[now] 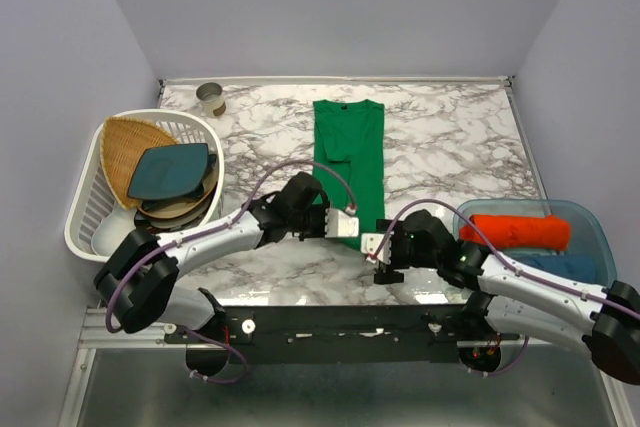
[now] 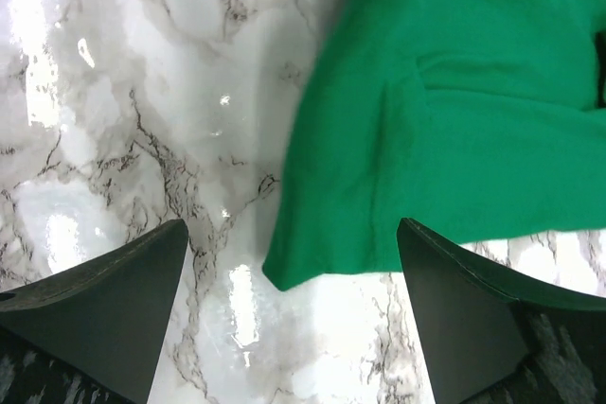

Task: Roll the t-shirts
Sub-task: Roll the T-shirt to the center of the board.

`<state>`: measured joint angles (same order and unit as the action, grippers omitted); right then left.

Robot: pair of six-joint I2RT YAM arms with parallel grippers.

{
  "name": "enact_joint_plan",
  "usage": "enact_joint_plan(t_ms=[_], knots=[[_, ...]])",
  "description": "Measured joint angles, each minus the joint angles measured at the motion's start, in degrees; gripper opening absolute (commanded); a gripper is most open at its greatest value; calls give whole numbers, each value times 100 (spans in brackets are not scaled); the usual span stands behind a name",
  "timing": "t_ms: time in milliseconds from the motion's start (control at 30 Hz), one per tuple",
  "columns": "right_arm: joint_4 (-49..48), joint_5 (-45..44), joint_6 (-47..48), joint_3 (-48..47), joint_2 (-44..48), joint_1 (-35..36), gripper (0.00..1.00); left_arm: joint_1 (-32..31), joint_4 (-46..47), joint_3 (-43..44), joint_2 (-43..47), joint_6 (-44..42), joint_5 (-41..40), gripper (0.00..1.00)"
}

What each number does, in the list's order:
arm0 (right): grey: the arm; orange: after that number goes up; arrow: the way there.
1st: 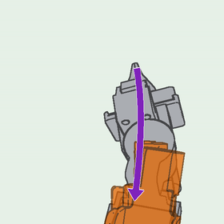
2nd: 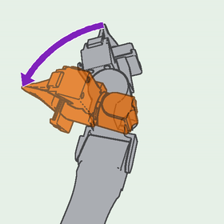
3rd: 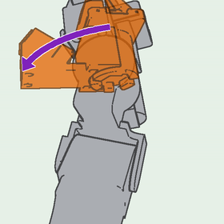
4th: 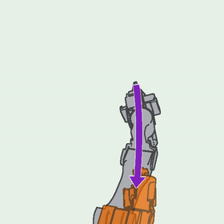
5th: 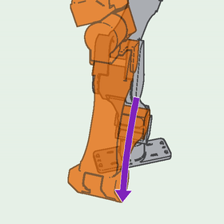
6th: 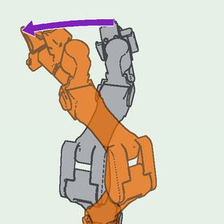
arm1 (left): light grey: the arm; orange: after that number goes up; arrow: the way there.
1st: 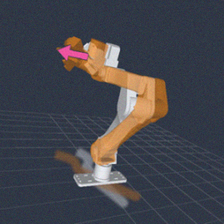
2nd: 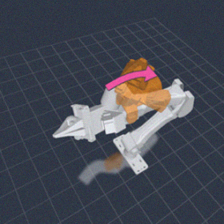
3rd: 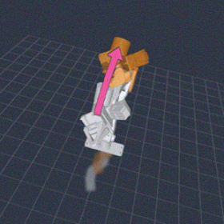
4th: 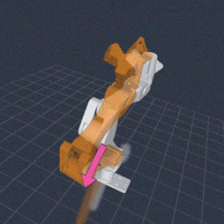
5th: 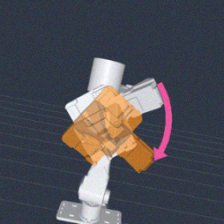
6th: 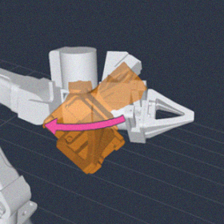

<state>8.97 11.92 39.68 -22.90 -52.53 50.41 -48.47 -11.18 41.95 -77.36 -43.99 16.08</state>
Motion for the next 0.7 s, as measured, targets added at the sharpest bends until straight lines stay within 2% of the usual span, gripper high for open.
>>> enact_joint_plan(t_ms=[200, 533, 700], knots=[[-214, 109, 323, 17, -501, 0, 100, 654, -616, 868, -457, 1040, 824, 0], [-868, 37, 81, -216, -1351, 0, 99, 1117, -986, 968, -612, 1851, 1596, 0], [-1143, -131, 94, -297, -1707, 0, 94, 1276, -1038, 970, -610, 2061, 1888, 0]])
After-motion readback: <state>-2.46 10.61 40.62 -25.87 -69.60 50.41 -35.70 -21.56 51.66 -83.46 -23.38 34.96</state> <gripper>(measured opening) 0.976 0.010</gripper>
